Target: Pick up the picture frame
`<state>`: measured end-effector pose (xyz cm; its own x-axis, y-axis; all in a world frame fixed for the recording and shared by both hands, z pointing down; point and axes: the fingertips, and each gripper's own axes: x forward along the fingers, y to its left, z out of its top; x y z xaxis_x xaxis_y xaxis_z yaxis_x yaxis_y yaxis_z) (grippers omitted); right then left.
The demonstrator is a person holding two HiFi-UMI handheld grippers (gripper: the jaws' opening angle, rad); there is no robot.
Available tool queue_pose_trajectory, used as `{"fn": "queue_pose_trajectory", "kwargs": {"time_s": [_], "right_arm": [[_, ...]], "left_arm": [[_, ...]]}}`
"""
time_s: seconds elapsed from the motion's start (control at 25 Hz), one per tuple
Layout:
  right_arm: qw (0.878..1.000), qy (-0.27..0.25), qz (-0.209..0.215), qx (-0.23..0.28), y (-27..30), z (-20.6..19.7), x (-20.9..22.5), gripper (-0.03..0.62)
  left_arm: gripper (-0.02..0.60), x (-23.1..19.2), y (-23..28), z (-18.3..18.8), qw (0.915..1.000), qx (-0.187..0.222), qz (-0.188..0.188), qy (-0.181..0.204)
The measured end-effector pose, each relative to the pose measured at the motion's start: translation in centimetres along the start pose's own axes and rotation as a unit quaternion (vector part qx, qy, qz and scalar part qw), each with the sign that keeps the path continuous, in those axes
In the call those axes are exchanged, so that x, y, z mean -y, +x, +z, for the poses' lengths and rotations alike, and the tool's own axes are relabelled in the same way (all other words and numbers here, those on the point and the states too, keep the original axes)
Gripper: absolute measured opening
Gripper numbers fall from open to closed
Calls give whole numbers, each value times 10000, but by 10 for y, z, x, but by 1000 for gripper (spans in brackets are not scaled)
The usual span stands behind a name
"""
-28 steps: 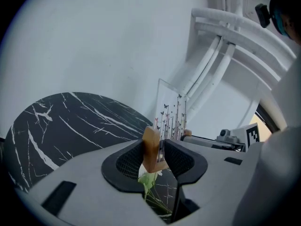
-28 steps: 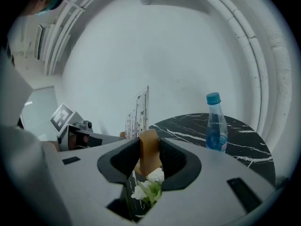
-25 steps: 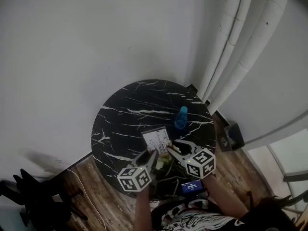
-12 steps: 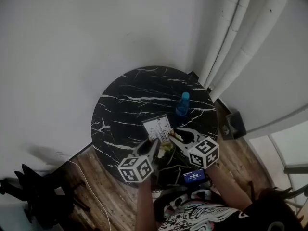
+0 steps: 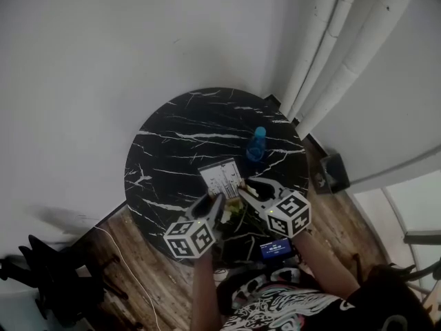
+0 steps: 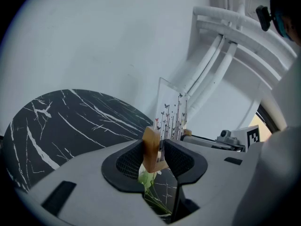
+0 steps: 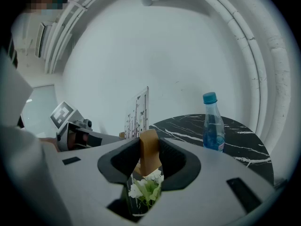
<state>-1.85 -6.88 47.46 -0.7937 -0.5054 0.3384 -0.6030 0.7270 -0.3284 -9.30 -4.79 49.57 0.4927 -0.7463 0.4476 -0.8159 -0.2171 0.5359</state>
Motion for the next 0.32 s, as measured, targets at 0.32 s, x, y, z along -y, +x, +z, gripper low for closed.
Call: {"fn": "queue_pose_trajectory", "kwargs": {"time_s": [0.32], "right_arm": [[10000,-2,29,-66,5,-5,5,127]], "left_arm": [[149,-5,6,-3,10000,-48,10,-56]]}}
